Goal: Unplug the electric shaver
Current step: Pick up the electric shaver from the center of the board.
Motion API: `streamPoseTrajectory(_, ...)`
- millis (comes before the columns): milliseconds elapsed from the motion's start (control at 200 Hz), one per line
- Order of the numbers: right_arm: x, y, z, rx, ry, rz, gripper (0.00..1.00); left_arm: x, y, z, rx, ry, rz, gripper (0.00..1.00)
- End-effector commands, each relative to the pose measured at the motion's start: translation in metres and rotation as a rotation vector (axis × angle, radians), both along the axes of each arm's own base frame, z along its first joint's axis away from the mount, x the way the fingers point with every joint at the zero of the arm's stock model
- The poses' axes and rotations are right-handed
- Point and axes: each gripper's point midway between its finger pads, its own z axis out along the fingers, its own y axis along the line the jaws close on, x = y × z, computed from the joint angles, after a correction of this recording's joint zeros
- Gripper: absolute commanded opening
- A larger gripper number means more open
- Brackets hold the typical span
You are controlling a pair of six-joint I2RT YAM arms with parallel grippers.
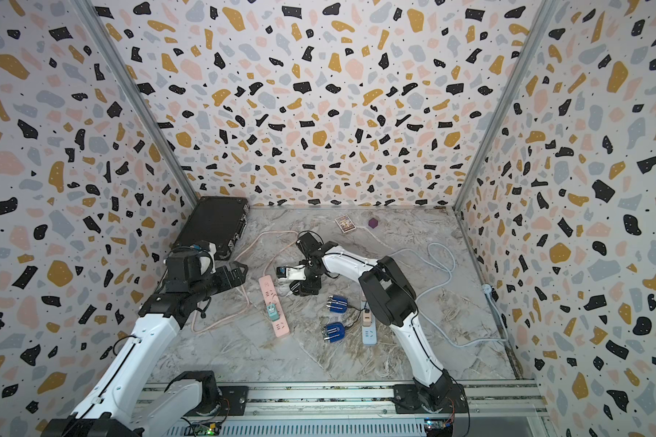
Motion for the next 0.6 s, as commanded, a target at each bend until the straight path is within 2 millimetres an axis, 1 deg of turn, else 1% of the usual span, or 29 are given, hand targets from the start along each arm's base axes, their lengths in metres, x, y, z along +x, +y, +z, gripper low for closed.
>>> streamPoseTrajectory(0,-0.003,-0.002,0.008,-0.013,0.023,-0.032,0.71,0.007,-0.004,0.016,0.001,-0.049,-0.02,1.0)
streamPoseTrajectory(105,0.001,-0.004,0.014,-0.008,-0.002,-0.068,0.61,0.006,-0.005,0.017,-0.006,-0.052,-0.027,1.0)
streamPoseTrajectory(180,0.004,-0.006,0.019,-0.003,-0.015,-0.096,0.58,0.006,-0.007,0.019,-0.013,-0.055,-0.037,0.99)
streamPoseTrajectory(285,0.006,-0.007,0.03,0.027,-0.031,-0.147,0.54,0.006,-0.011,0.021,-0.025,-0.057,-0.054,1.0)
streamPoseTrajectory(385,0.005,-0.012,0.039,0.041,-0.035,-0.19,0.48,0.006,-0.014,0.023,-0.038,-0.062,-0.071,1.0)
streamPoseTrajectory(481,0.003,-0.019,0.048,0.042,-0.051,-0.227,0.42,0.006,-0.023,0.03,-0.076,-0.077,-0.113,1.0)
streamPoseTrajectory(541,-0.001,-0.024,0.054,0.048,-0.067,-0.244,0.4,0.006,-0.034,0.036,-0.122,-0.096,-0.159,0.99)
streamPoseTrajectory(596,-0.005,-0.03,0.059,0.048,-0.096,-0.252,0.4,0.005,-0.048,0.044,-0.175,-0.122,-0.232,1.0)
